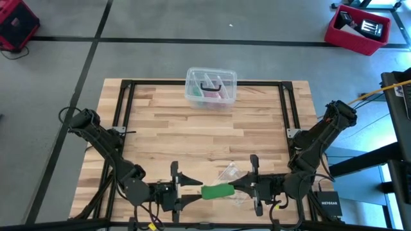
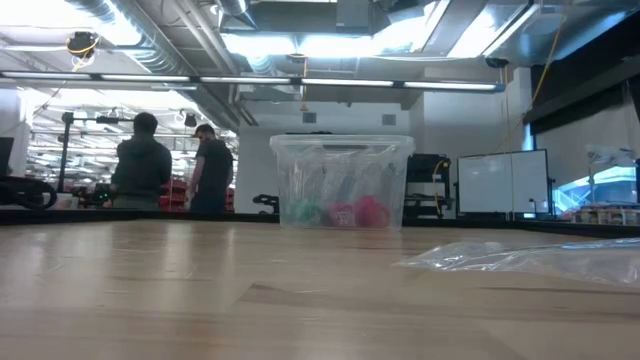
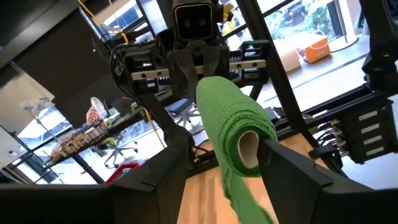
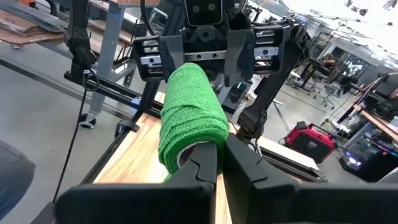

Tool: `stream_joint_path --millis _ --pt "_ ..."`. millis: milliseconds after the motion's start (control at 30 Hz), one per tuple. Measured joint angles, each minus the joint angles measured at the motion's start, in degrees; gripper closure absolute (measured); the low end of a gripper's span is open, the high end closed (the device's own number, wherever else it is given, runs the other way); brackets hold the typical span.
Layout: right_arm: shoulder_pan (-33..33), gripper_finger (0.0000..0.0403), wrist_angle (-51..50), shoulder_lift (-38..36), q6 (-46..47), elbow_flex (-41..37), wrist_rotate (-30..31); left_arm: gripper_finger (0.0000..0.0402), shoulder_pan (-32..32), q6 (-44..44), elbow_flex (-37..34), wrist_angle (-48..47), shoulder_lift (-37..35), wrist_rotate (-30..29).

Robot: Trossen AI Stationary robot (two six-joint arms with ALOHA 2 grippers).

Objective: Roll bandage
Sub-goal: Roll the green bandage

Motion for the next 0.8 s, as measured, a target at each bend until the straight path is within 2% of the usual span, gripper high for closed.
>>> stream_joint_path --millis 800 --pt "0.06 0.0391 2.37 -0.52 -6.55 -0.08 -2.85 0.0218 -0.02 -8.58 0.0 0.35 0.0 -0.37"
